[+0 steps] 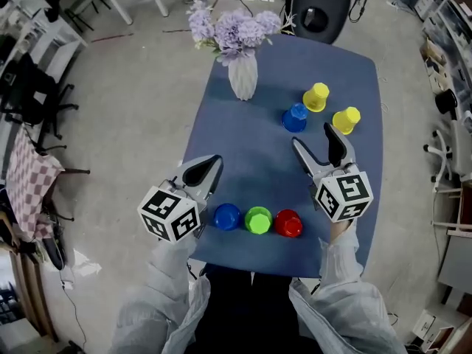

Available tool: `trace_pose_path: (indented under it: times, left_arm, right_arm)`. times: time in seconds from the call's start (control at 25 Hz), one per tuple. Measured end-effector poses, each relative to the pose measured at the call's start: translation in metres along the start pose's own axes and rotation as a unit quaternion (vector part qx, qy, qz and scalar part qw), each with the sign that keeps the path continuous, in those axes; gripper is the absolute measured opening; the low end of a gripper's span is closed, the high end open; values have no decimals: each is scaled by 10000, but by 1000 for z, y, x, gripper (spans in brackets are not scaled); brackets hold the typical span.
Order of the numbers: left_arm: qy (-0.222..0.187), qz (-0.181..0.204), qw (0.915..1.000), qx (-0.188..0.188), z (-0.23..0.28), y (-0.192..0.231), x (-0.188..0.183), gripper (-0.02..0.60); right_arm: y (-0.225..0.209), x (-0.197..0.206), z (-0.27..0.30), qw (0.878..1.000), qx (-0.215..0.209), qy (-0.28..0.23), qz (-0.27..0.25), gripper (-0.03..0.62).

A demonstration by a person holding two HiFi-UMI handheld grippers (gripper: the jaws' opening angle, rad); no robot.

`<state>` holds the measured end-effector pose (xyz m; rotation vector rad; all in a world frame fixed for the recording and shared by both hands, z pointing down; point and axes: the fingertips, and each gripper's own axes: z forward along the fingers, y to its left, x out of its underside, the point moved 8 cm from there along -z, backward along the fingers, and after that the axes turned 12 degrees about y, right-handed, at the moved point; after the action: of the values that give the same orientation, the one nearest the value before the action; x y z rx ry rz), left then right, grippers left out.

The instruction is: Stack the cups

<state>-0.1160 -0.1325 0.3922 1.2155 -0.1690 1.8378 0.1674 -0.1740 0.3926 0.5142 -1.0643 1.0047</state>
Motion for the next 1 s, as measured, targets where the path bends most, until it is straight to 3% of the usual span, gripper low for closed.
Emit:
trace_pose_path:
  times: [0.36,0.6,0.76,1.0]
  left_arm:
    - [281,-430,9987,-26,34,37,23,-2]
    - [265,-526,9983,6,48,44,26,-2]
    - [276,-600,9978,-5,50,47,30,-2]
    - [298,-662,9973,-58,47,49,35,-2]
  right_arm:
    - [-28,26,68,9988,246,415,-6,355]
    - [-37,31,94,9981,253,545,-124,314]
    - [-38,32,98,9980,343,503,-148,228]
    - [-38,33,97,9979,409,476,-159,229]
